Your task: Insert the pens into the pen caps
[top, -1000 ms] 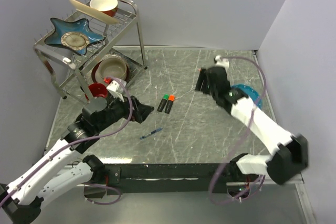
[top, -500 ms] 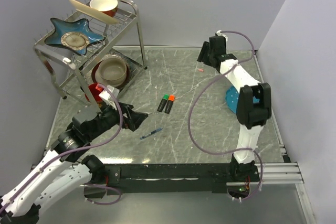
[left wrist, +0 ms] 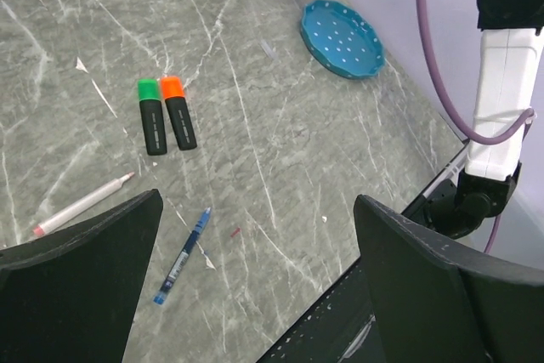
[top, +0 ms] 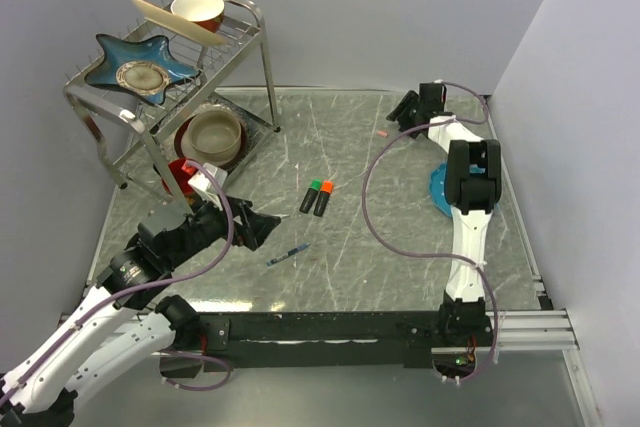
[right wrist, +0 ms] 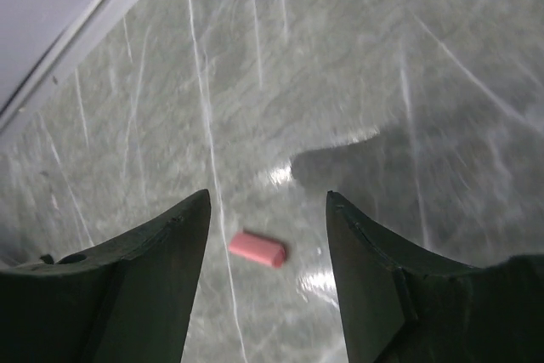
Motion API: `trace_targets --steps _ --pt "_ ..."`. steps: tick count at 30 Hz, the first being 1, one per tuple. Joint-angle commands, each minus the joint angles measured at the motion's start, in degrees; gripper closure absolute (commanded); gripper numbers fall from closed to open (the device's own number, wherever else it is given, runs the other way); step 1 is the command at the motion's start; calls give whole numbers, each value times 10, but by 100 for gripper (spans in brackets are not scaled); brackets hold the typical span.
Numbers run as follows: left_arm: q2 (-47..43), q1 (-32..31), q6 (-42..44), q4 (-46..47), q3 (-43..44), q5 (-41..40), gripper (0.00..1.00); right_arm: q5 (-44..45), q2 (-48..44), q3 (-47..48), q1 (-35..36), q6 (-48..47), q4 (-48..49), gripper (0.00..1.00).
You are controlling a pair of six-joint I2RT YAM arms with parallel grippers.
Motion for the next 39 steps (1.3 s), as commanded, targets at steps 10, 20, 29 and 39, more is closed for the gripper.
trace_targets --steps 10,20,29,39 --pt "-4 -2 10 9 3 -26 1 -119 58 80 7 72 24 41" --pt "-2 -2 8 5 4 -33 1 -155 55 78 10 36 -46 44" --pt "-10 -2 8 2 4 -39 1 -160 2 -18 14 9 -35 47" --pt "-5 -2 9 1 6 -40 1 -160 -58 -91 41 -58 -49 53"
